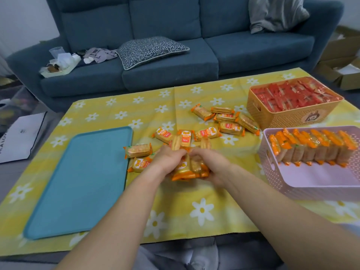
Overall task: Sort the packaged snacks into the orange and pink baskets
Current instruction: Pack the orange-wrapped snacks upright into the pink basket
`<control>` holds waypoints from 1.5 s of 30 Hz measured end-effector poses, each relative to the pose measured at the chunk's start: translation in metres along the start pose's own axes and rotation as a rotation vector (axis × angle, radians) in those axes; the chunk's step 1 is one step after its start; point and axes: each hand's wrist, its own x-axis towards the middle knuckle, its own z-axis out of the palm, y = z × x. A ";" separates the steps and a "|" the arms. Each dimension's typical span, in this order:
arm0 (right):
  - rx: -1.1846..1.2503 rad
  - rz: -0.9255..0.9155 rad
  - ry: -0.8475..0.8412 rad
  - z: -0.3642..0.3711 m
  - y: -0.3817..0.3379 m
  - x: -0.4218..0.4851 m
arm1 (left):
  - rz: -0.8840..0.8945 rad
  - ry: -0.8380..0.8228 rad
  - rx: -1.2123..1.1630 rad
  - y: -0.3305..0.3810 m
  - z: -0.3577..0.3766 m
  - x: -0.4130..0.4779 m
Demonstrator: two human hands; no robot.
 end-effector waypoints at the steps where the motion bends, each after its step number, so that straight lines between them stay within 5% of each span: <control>1: 0.018 -0.045 0.007 -0.004 -0.007 -0.004 | 0.043 0.032 -0.011 0.008 0.002 -0.004; 7: -0.042 -0.471 0.186 -0.057 -0.057 -0.044 | 0.310 0.172 -0.188 0.072 0.049 -0.041; 13: -0.061 -0.662 0.392 -0.158 -0.068 -0.100 | 0.463 -0.045 -0.355 0.130 0.137 -0.080; 17: -0.022 -0.612 0.456 -0.216 -0.059 -0.114 | 0.519 -0.237 -0.239 0.142 0.193 -0.098; 21: -0.248 -0.483 0.415 -0.239 -0.051 -0.114 | 0.501 -0.300 0.056 0.135 0.209 -0.092; 26: -0.410 -0.512 0.639 -0.255 -0.061 -0.115 | 0.613 -0.020 0.150 0.135 0.200 -0.085; 30: -0.478 -0.595 0.772 -0.266 -0.065 -0.109 | 0.673 0.042 0.196 0.130 0.193 -0.065; 34: -0.901 -0.569 0.692 -0.266 -0.063 -0.101 | 0.710 0.044 0.310 0.126 0.191 -0.049; 39: -1.536 -0.135 0.592 -0.243 -0.061 -0.098 | 0.734 0.035 0.299 0.129 0.188 -0.041; 45: -1.667 -0.095 0.623 -0.227 -0.055 -0.091 | 0.736 0.007 0.286 0.131 0.185 -0.037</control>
